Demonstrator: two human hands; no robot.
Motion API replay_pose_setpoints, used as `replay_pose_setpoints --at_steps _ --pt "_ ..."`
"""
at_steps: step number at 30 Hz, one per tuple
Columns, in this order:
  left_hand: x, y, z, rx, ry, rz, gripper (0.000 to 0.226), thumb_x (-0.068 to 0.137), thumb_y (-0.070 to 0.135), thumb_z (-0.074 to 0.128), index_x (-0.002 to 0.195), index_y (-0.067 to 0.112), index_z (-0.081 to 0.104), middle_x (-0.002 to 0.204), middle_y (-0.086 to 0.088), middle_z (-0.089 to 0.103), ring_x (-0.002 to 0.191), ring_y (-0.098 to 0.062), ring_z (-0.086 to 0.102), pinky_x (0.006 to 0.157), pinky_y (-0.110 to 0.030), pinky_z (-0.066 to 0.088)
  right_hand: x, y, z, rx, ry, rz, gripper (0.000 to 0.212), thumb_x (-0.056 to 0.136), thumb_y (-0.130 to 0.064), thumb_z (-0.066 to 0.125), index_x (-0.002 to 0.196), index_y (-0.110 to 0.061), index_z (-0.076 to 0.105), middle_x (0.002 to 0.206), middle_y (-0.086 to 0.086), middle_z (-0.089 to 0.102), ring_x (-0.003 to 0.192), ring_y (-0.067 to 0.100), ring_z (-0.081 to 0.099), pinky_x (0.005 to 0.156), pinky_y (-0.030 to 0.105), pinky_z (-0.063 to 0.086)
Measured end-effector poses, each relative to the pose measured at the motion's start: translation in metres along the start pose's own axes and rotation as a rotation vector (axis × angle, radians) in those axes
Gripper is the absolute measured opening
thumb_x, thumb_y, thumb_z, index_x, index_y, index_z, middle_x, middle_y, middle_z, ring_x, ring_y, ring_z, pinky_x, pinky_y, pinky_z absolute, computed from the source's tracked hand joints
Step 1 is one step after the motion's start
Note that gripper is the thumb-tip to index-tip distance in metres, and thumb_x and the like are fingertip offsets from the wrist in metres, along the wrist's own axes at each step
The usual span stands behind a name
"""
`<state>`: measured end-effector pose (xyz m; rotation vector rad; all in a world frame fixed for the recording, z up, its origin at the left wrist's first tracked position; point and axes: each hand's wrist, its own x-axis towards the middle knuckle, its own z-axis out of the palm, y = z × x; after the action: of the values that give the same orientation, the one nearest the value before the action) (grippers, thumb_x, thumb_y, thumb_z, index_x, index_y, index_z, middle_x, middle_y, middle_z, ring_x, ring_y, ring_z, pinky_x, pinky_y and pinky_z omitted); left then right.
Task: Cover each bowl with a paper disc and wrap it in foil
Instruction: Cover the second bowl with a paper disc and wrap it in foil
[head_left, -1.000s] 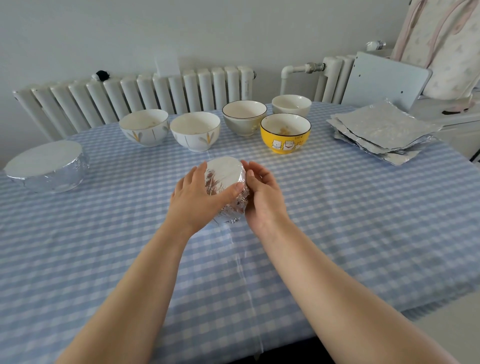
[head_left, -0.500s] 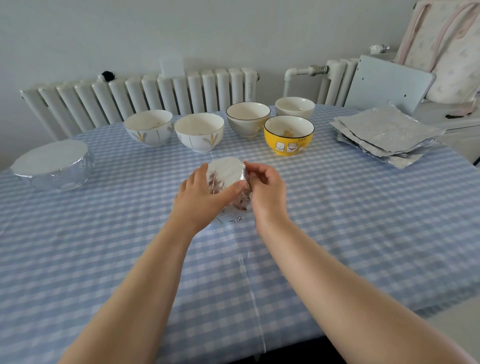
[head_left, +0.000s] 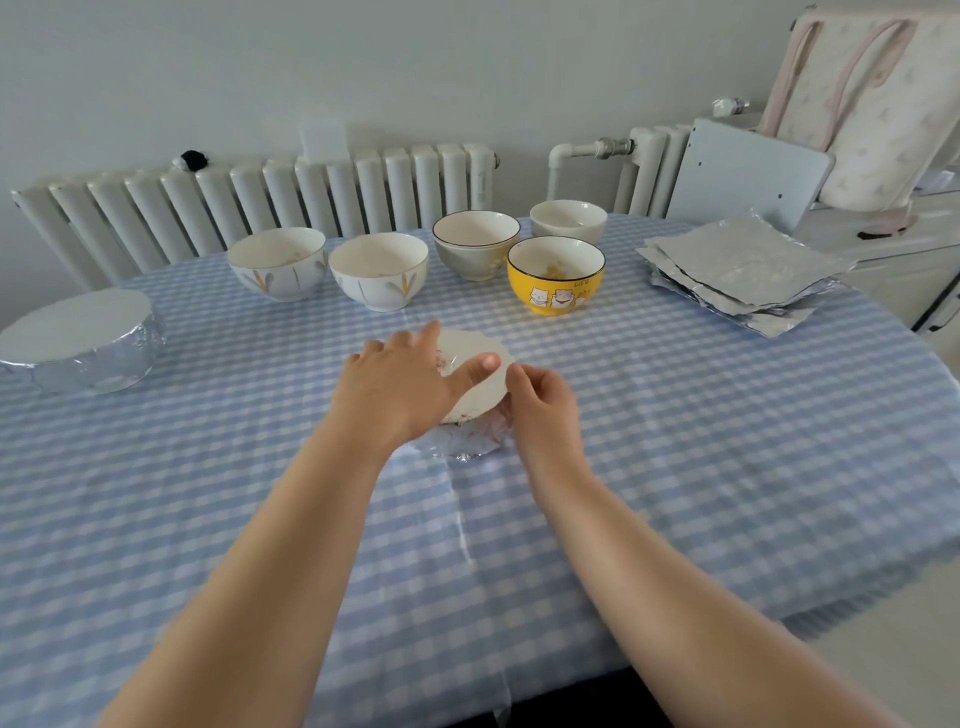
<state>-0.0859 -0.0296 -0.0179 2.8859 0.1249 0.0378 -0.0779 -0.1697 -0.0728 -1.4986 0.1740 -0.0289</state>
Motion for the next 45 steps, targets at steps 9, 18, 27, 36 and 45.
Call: replay_pose_setpoints --at_steps 9,18,27,36,45 --pt "-0.005 -0.014 0.015 -0.117 0.054 0.174 0.116 0.059 0.092 0.014 0.156 0.028 0.019 0.162 0.006 0.023 0.151 -0.021 0.011 0.120 -0.041 0.011 0.017 -0.013 -0.006 -0.134 -0.103 0.000 0.018 0.097 -0.025 0.054 0.107 -0.015 0.065 0.095 -0.003 0.070 0.084 0.010 0.065 0.065 0.023 0.048" --pt "-0.008 -0.009 0.015 -0.048 0.032 0.133 0.127 0.053 0.100 0.020 0.157 0.027 0.009 0.164 0.003 0.015 0.151 -0.023 0.009 0.119 -0.044 0.012 0.000 0.012 0.009 0.172 0.033 0.070 0.036 0.095 -0.047 0.057 0.099 -0.011 0.057 0.082 -0.002 0.065 0.071 0.008 0.064 0.067 0.028 0.054" --pt "-0.006 -0.010 0.020 -0.052 0.075 0.146 0.127 0.052 0.097 0.018 0.157 0.025 0.012 0.163 0.004 0.020 0.148 -0.022 0.014 0.118 -0.044 0.014 -0.002 0.009 0.011 0.263 0.127 0.151 0.033 0.097 -0.041 0.057 0.080 -0.013 0.052 0.067 -0.002 0.059 0.063 0.012 0.057 0.067 0.030 0.050" --pt "-0.006 -0.010 0.020 -0.071 0.084 0.140 0.131 0.049 0.100 0.016 0.156 0.024 0.014 0.162 0.003 0.023 0.148 -0.022 0.016 0.118 -0.043 0.014 0.001 0.007 0.011 0.261 0.146 0.201 0.020 0.100 -0.030 0.057 0.088 -0.013 0.054 0.067 -0.003 0.058 0.054 0.008 0.053 0.053 0.021 0.045" --pt "-0.004 -0.015 0.005 -0.125 -0.085 0.172 0.136 0.041 0.102 0.031 0.156 0.032 0.011 0.165 0.006 0.011 0.150 -0.020 0.007 0.120 -0.048 0.012 0.008 0.002 0.002 0.299 0.068 0.276 0.016 0.105 -0.016 0.041 0.108 -0.017 0.057 0.095 -0.002 0.071 0.080 0.015 0.066 0.077 0.035 0.056"
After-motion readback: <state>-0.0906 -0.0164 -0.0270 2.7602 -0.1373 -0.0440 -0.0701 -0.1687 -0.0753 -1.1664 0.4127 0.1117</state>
